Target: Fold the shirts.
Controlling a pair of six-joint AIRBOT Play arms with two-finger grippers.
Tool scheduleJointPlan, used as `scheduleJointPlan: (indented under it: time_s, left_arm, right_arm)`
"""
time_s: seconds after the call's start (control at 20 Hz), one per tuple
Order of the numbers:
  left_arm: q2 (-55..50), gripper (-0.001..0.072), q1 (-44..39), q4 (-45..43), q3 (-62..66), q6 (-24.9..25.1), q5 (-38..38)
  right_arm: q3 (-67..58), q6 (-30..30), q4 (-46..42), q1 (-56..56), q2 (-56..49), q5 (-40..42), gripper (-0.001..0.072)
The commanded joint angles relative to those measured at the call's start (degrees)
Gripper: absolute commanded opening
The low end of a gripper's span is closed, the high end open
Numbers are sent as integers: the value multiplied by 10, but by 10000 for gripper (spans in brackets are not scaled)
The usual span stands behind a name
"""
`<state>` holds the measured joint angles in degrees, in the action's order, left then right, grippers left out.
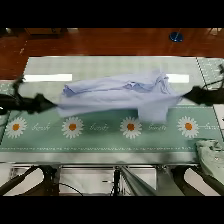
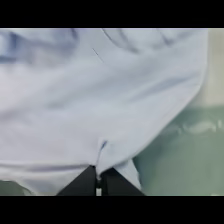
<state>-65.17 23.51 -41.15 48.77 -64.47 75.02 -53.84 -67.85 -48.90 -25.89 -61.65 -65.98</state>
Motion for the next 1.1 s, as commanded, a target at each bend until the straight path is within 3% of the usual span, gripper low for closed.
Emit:
scheduleJointPlan:
  time_s: [0.0, 0.25, 0.4, 0.5, 0.6, 0.8, 0.95, 1.05]
  left_arm:
    - [104, 24, 30, 179, 170, 14, 20]
    - [210, 24, 33, 200, 458, -35, -21]
    - [231, 23, 33, 142, 606, -90, -56]
    - [235, 24, 33, 71, 692, -139, -41]
    - [244, 24, 33, 9, 745, -191, 13]
    - [271, 23, 33, -22, 751, -255, 179]
    - [272, 23, 33, -58, 731, -265, 291]
    - [283, 23, 33, -61, 667, -256, 305]
  right_arm:
    - [-154, 6, 78, -7, 99, 19, 32]
    - [-414, -44, 113, -7, 152, 38, 32]
    - [-573, -107, 47, -7, 153, 34, 33]
    - [-660, -149, -30, -7, 154, 2, 32]
    - [-711, -172, -105, -7, 169, -71, 33]
    - [-713, -177, -193, -5, 216, -244, 32]
    - [-700, -179, -246, 44, 208, -362, 32]
    - [-636, -189, -259, 95, 205, -402, 32]
